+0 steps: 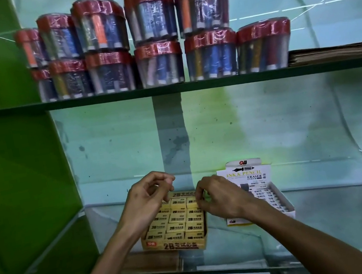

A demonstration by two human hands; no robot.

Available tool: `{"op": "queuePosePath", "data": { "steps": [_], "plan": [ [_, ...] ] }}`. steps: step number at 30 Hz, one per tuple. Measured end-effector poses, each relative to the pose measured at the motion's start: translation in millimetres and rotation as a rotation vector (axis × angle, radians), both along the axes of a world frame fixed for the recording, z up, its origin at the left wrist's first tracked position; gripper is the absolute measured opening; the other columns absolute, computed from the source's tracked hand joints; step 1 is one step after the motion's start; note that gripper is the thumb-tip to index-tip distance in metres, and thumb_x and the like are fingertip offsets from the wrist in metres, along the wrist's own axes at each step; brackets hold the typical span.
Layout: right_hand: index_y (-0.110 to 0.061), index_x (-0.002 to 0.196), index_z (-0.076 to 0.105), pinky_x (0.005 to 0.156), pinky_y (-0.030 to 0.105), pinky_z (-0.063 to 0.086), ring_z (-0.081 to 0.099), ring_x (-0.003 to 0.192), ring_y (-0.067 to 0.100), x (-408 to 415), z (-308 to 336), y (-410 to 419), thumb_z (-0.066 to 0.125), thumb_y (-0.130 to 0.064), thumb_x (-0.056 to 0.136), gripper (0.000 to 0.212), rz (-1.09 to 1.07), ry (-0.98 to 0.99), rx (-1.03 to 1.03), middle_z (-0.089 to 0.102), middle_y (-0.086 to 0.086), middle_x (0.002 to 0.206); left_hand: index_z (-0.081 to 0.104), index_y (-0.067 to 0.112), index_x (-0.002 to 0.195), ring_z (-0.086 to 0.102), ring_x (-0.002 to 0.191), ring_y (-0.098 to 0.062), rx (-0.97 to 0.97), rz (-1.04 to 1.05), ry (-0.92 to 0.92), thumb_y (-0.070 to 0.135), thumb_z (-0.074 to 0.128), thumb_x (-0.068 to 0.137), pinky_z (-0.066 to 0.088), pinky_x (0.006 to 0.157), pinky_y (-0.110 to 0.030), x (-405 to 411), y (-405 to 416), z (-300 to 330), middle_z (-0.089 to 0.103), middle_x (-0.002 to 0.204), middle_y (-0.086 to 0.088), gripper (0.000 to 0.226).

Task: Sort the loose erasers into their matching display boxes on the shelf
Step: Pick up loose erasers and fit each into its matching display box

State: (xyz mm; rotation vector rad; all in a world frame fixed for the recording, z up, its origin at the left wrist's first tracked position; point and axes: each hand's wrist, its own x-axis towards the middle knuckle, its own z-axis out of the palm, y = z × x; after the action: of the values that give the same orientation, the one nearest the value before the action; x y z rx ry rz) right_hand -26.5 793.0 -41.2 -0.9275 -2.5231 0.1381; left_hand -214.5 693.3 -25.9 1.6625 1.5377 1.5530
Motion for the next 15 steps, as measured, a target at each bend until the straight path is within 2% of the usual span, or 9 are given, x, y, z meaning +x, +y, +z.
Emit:
{"op": "queuePosePath", "data": {
  "steps": [7, 9, 15],
  "plan": [
    [-0.022, 0.095, 0.066, 0.08, 0.03, 0.045, 0.054, 0.096, 0.016, 15, 0, 1, 0.058, -0.028, 0.09, 0.011, 0.019, 0.055, 0.058, 0.064, -0.006, 0.097, 0.069, 0.026, 0.098, 0.063, 0.07, -0.012, 0.013, -0.043, 0.004, 0.023, 0.06, 0.095, 0.049, 0.069, -0.022, 10, 6, 2, 0.071, 0.088, 0.003, 0.01],
    [-0.021, 0.093, 0.065, 0.078, 0.029, 0.042, 0.053, 0.092, 0.015, 33, -1, -2, 0.058, -0.029, 0.091, 0.011, 0.013, 0.093, 0.116, 0.062, -0.007, 0.092, 0.069, 0.025, 0.098, 0.062, 0.068, -0.009, 0.021, -0.068, 0.001, 0.024, 0.06, 0.094, 0.049, 0.068, -0.021, 19, 9, 2, 0.071, 0.088, 0.004, 0.009],
    [-0.025, 0.083, 0.063, 0.076, 0.033, 0.044, 0.053, 0.084, 0.016, 109, -14, -19, 0.058, -0.033, 0.088, 0.01, -0.075, 0.143, 0.223, 0.067, -0.007, 0.089, 0.07, 0.024, 0.096, 0.064, 0.07, -0.005, 0.052, -0.163, -0.018, 0.021, 0.061, 0.094, 0.05, 0.065, -0.017, 67, 26, 1, 0.072, 0.087, 0.005, 0.009]
  ]
}}
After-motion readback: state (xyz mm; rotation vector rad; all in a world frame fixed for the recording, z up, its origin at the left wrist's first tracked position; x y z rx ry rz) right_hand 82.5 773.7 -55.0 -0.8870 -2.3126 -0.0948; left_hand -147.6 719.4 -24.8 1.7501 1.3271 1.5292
